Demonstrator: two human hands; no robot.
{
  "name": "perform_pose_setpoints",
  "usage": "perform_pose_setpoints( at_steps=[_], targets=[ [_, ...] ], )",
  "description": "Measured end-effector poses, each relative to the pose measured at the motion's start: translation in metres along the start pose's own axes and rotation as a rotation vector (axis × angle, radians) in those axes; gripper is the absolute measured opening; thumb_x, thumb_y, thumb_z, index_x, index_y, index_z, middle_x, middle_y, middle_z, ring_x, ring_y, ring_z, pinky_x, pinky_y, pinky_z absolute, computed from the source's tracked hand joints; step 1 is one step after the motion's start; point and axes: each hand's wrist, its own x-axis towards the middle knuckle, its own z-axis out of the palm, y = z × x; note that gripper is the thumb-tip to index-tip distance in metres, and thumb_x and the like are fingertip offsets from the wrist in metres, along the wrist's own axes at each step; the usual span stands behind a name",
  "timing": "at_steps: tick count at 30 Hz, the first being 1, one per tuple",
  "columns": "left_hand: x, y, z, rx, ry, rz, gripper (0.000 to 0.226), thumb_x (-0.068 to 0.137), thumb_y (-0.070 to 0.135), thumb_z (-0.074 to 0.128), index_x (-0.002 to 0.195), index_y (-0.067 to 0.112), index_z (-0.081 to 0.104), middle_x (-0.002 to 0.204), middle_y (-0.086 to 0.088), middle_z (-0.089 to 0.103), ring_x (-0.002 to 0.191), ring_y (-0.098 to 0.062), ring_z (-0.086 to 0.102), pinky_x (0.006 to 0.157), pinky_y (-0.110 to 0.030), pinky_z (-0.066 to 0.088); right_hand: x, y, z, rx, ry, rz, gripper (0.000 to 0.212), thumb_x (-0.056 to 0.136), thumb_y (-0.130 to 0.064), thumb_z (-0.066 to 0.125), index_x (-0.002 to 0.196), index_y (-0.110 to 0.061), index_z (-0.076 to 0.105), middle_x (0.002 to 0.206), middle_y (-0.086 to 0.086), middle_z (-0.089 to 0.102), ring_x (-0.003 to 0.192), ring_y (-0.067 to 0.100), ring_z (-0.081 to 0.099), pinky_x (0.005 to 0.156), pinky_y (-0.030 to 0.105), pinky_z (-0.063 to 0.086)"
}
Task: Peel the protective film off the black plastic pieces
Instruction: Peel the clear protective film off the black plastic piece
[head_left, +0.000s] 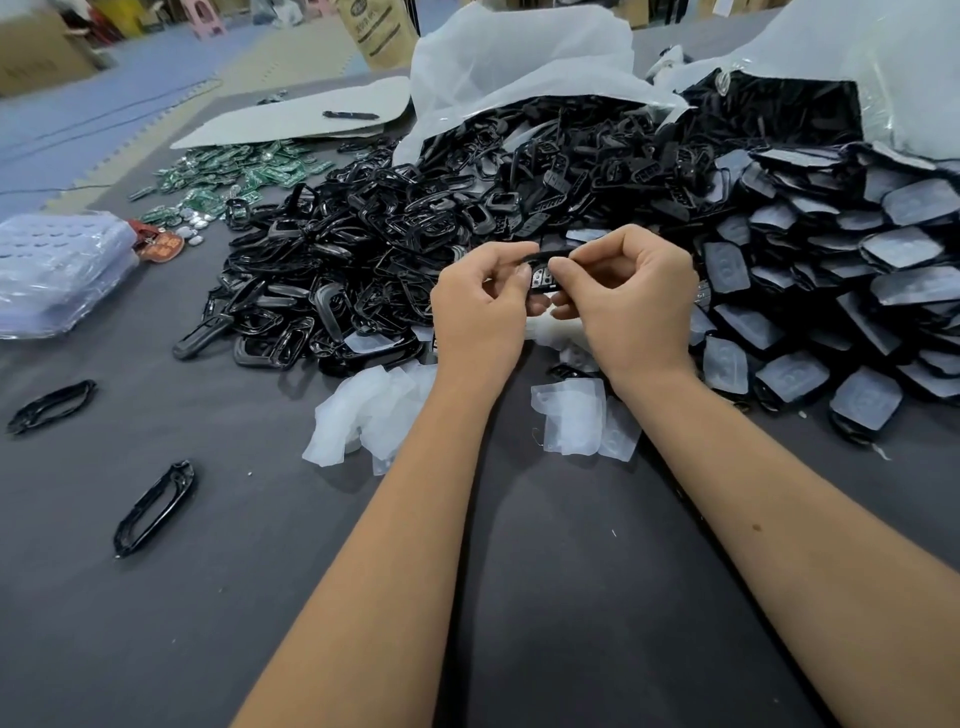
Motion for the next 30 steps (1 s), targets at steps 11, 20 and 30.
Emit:
perform_pose_setpoints(
  at_steps=[11, 20, 30],
  targets=[
    [0.004, -0.006, -0.006, -0.158, -0.024, -0.054, 0.018, 0.092, -0.007, 0.070, 0.103, 0.007, 0.075, 0.071, 0.009, 0.071, 0.058, -0.011, 0.067, 0.067, -0.026, 0.058, 0.004, 0.000, -0.002, 0.002, -0.071, 0.078, 0.028, 0.084, -0.024, 0.087, 0.100, -0.010, 0.069, 0.083, 0.007, 0.073, 0.062, 0.024, 0.071, 0.048, 0.039, 0.058],
    [0.002, -0.005, -0.005, -0.172, -0.057, -0.066, 0.024, 0.088, -0.011, 0.069, 0.094, 0.011, 0.074, 0.083, -0.004, 0.073, 0.060, -0.013, 0.069, 0.062, -0.020, 0.055, 0.001, -0.002, -0.003, -0.004, -0.066, 0.089, 0.024, 0.085, -0.015, 0.086, 0.085, -0.009, 0.063, 0.069, 0.009, 0.070, 0.049, 0.019, 0.068, 0.040, 0.028, 0.050],
    [0.003, -0.006, -0.004, -0.116, 0.083, -0.065, 0.019, 0.089, -0.009, 0.068, 0.096, 0.008, 0.073, 0.085, -0.006, 0.073, 0.061, -0.017, 0.072, 0.061, -0.025, 0.056, 0.008, -0.030, -0.019, -0.475, -0.141, -0.155, 0.038, 0.077, -0.025, 0.091, 0.093, -0.014, 0.059, 0.067, -0.006, 0.065, 0.063, 0.004, 0.063, 0.065, 0.019, 0.050]
  ],
)
